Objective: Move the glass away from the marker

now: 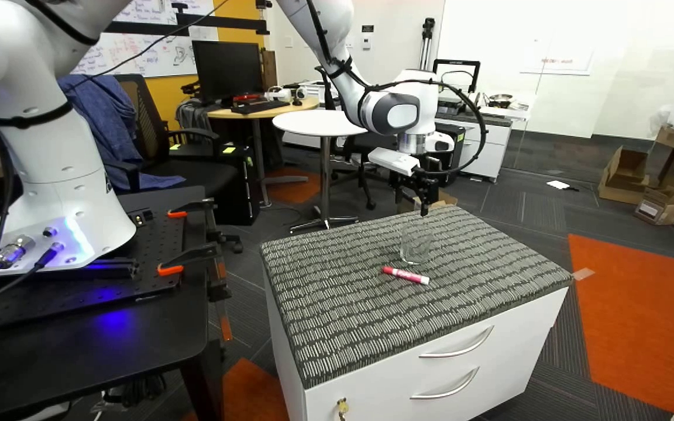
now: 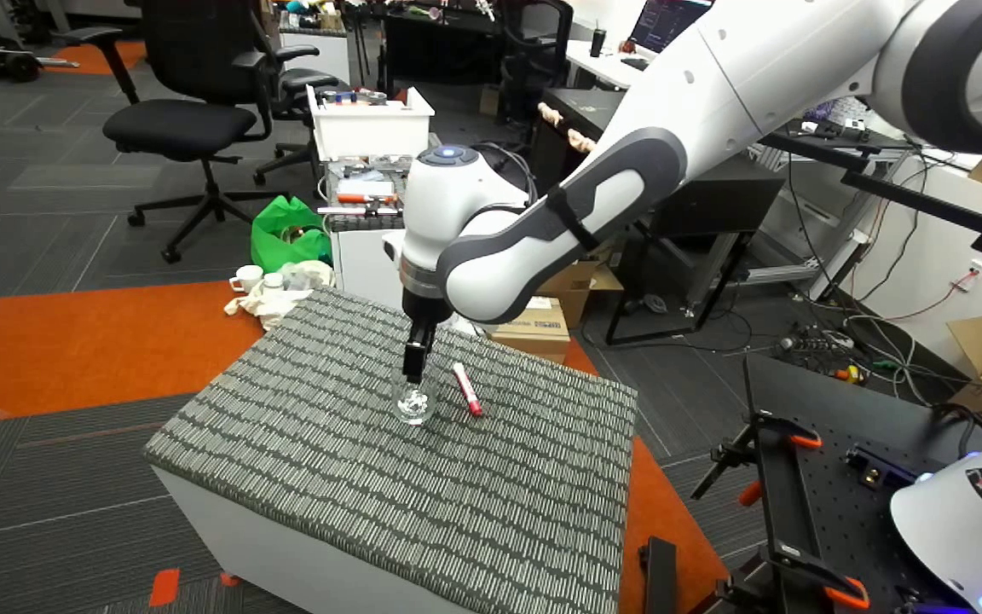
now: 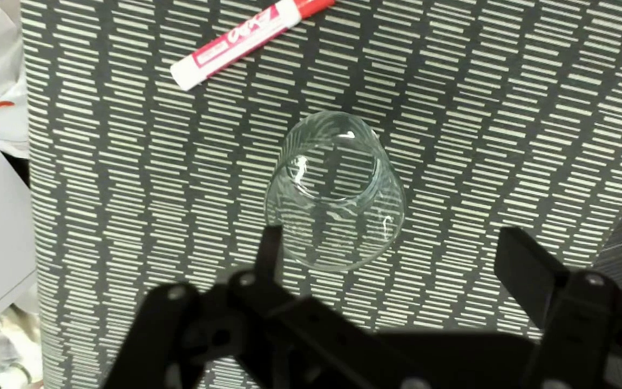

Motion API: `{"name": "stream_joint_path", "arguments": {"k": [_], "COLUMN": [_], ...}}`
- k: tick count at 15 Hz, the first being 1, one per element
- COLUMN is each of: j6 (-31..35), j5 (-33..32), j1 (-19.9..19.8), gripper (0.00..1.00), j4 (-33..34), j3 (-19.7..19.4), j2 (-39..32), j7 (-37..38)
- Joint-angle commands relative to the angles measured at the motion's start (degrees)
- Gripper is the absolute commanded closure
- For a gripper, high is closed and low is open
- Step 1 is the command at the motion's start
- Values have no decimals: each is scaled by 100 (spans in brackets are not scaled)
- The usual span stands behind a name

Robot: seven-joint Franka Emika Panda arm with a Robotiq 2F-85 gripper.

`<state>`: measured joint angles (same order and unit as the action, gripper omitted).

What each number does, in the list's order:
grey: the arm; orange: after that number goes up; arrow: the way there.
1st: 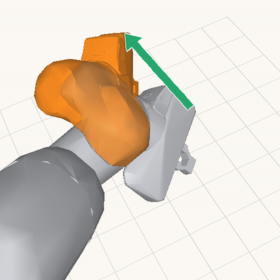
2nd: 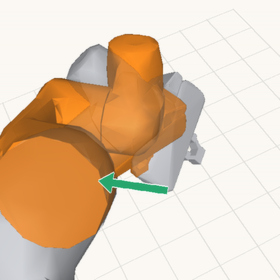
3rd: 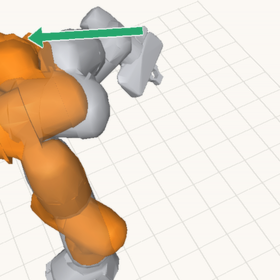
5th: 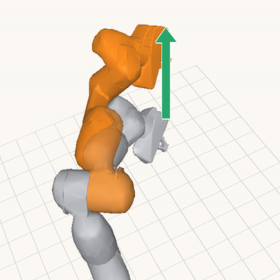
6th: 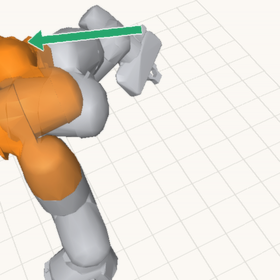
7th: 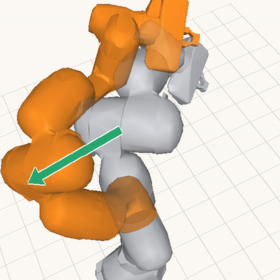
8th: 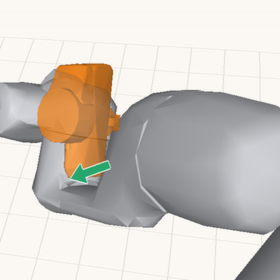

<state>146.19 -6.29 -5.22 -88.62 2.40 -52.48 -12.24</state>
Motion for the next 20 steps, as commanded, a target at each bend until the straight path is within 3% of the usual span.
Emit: {"name": "stream_joint_path", "arguments": {"k": [1,9,16,20], "j6": [-555,-526,-457,-29], "j5": [105,-22,29,-58], "j1": [-60,69,83,192], "gripper": [0,0,0,0], "j4": [784,1593,1463,1192], "j3": [118,-3,4,-166], "j2": [-435,-1093,-1070,-969], "j7": [-314,-354,-252,-52]}}
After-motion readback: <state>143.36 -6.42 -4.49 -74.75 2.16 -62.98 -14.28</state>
